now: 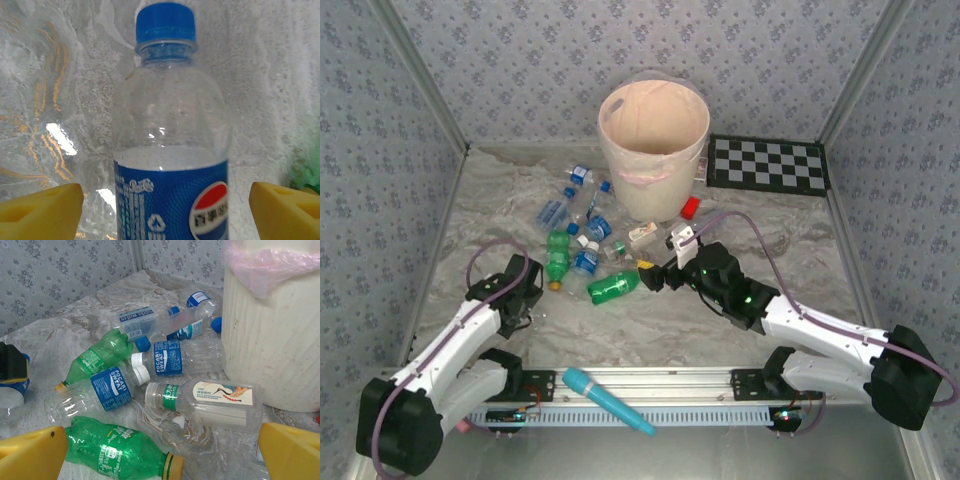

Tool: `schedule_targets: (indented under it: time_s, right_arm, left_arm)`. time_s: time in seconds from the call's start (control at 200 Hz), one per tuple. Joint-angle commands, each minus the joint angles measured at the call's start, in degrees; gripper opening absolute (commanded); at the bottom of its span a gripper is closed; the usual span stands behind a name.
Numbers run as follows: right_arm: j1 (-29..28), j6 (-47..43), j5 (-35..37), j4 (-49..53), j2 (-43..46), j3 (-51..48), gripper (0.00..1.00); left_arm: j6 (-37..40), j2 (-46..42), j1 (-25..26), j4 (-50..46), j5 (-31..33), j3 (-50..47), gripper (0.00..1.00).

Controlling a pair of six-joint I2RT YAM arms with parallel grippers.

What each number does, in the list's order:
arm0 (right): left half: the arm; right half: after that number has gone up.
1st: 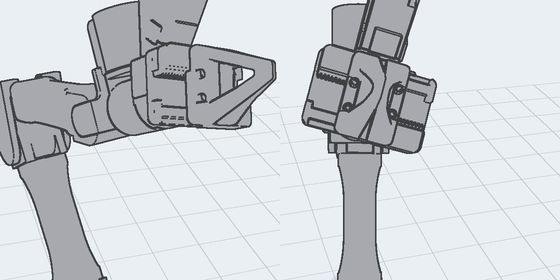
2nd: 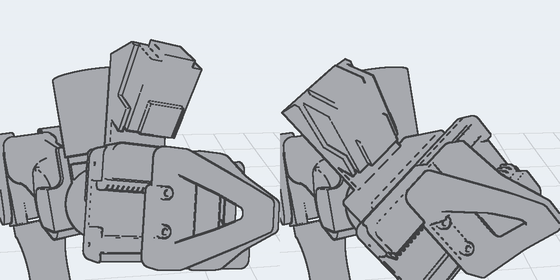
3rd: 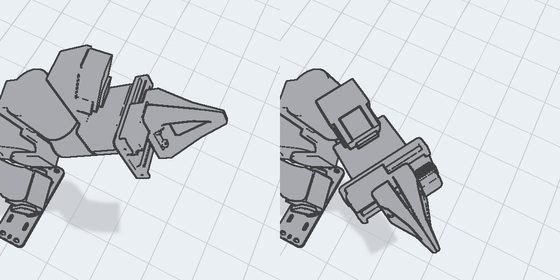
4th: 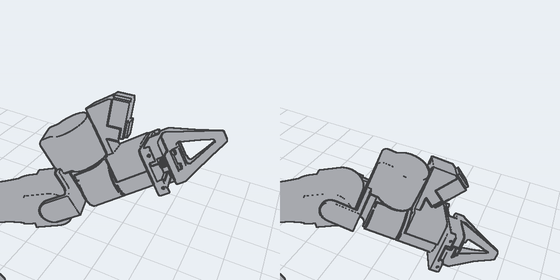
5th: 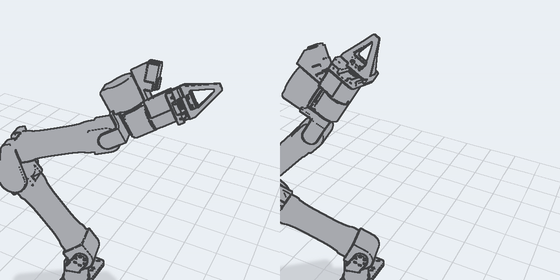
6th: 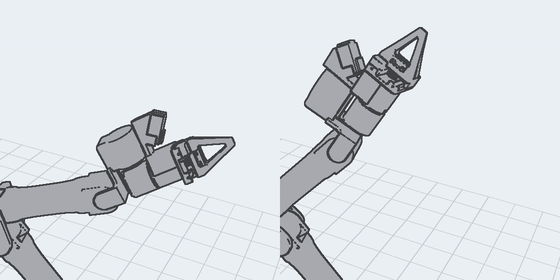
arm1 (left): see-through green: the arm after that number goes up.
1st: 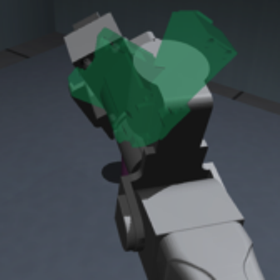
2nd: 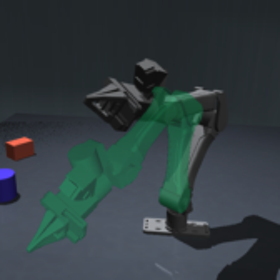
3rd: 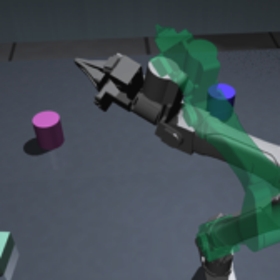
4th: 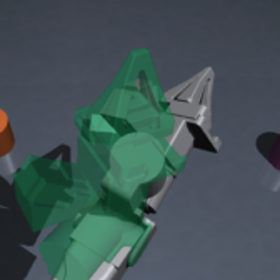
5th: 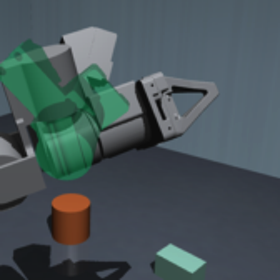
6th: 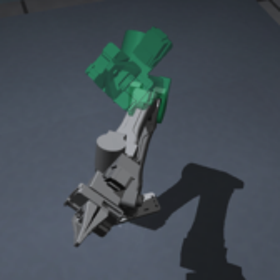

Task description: Put the plastic bottles in the bin

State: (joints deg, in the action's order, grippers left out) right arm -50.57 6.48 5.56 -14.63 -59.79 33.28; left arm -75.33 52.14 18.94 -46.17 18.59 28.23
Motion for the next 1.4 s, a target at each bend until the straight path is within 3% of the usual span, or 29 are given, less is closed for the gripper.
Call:
schedule_targets:
  time_s: [0.0, 0.25, 0.44, 0.765, 1.099, 1.394]
  right_arm:
    - [-0.3, -1.0, 0.8, -0.9, 0.4, 2.0, 1.00]
    - [-0.3, -0.9, 0.4, -1.1, -0.3, 2.1, 1.00]
    - [-0.4, -0.9, 0.5, -1.1, -0.3, 2.1, 1.00]
    - [-0.4, -1.0, 0.7, -1.3, -0.7, 2.1, 1.00]
    - [-0.3, -0.4, 2.2, 0.9, 0.8, 4.0, 1.00]
    - [-0.5, 4.2, 3.7, 7.6, 6.2, 6.3, 1.00]
  left_arm:
    - [0.0, 1.1, -2.1, 4.2, -3.4, -2.8, 0.83]
    - [1.5, 0.4, -4.2, 6.5, -4.7, -4.9, 0.77]
    - [3.3, -4.2, -4.7, 4.9, -4.1, -4.4, 0.62]
    - [7.1, -9.7, -4.8, 2.5, -3.9, -0.5, 0.61]
    - [14.6, -7.4, -4.7, 5.2, -7.3, 12.5, 0.61]
    - [21.2, 2.1, -2.7, 14.3, -9.8, 28.6, 0.61]
